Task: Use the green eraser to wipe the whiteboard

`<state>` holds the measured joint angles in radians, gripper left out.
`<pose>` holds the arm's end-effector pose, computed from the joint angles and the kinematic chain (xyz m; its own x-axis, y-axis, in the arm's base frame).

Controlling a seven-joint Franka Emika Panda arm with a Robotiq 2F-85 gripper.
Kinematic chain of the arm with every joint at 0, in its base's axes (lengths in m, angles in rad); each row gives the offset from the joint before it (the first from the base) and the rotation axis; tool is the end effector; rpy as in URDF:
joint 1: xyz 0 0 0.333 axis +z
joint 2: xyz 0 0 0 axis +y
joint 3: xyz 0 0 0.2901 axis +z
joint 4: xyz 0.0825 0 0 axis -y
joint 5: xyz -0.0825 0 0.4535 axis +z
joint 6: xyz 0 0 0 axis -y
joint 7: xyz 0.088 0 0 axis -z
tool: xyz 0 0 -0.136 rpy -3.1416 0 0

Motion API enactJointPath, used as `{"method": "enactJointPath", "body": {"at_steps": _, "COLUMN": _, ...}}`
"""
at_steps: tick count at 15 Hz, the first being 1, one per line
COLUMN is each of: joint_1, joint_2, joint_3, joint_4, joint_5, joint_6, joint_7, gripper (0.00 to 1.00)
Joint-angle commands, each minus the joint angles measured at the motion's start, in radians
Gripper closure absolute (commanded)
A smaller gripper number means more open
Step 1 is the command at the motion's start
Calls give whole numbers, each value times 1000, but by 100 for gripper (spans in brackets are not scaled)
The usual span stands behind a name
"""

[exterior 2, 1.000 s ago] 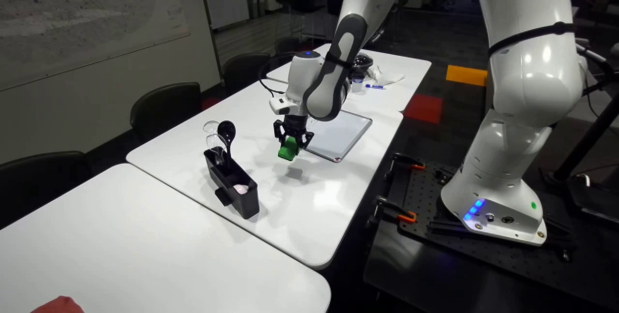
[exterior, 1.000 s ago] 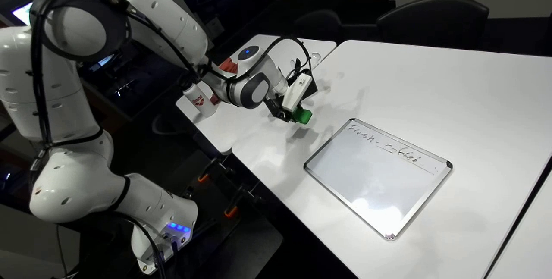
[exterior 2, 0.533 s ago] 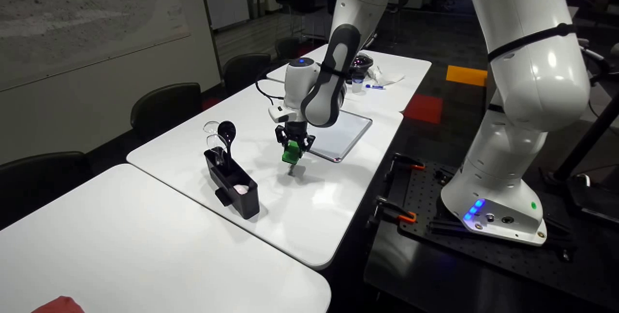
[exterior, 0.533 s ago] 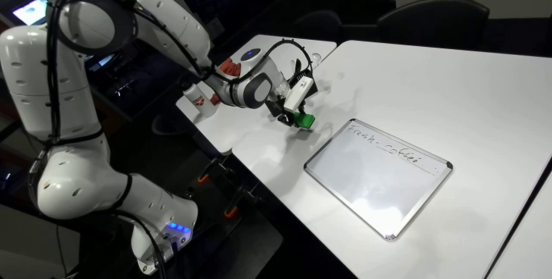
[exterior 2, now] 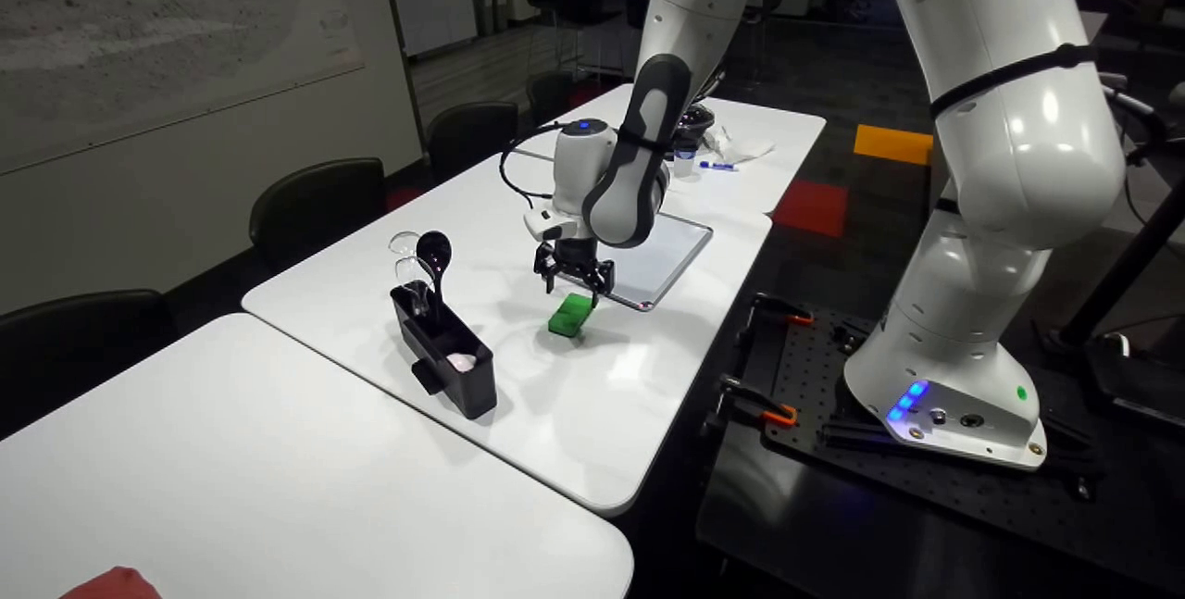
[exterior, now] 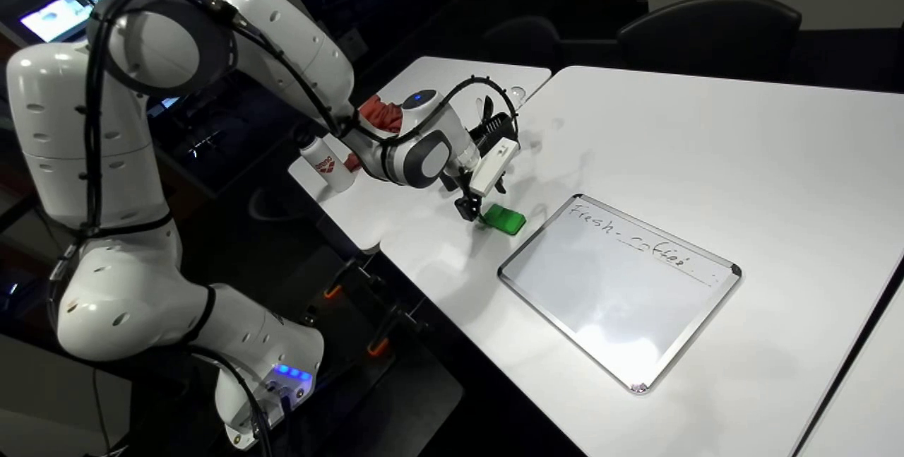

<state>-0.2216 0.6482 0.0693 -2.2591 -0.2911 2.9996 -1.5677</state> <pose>0.5228 -0.0524 -0.0337 -0.1133 0.9932 -0.0266 0.9887 0.1153 0.0955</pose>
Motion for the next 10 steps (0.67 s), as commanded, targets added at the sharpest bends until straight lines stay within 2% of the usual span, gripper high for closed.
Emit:
{"method": "enactJointPath", "body": {"at_steps": 1, "joint_1": -47, "joint_2": -65, "joint_3": 38, "joint_4": -40, "joint_5": -11, "joint_6": -21, "joint_7": -29, "gripper": 0}}
{"method": "enactJointPath", "body": {"at_steps": 6, "joint_1": -89, "joint_2": -216, "joint_3": 82, "joint_4": -102, "joint_5": 15, "joint_6": -88, "joint_7": -51, "gripper": 0}}
{"method": "enactJointPath", "body": {"at_steps": 10, "joint_1": -135, "joint_2": -358, "joint_3": 153, "joint_4": -117, "joint_5": 129, "joint_6": -274, "joint_7": -143, "gripper": 0}}
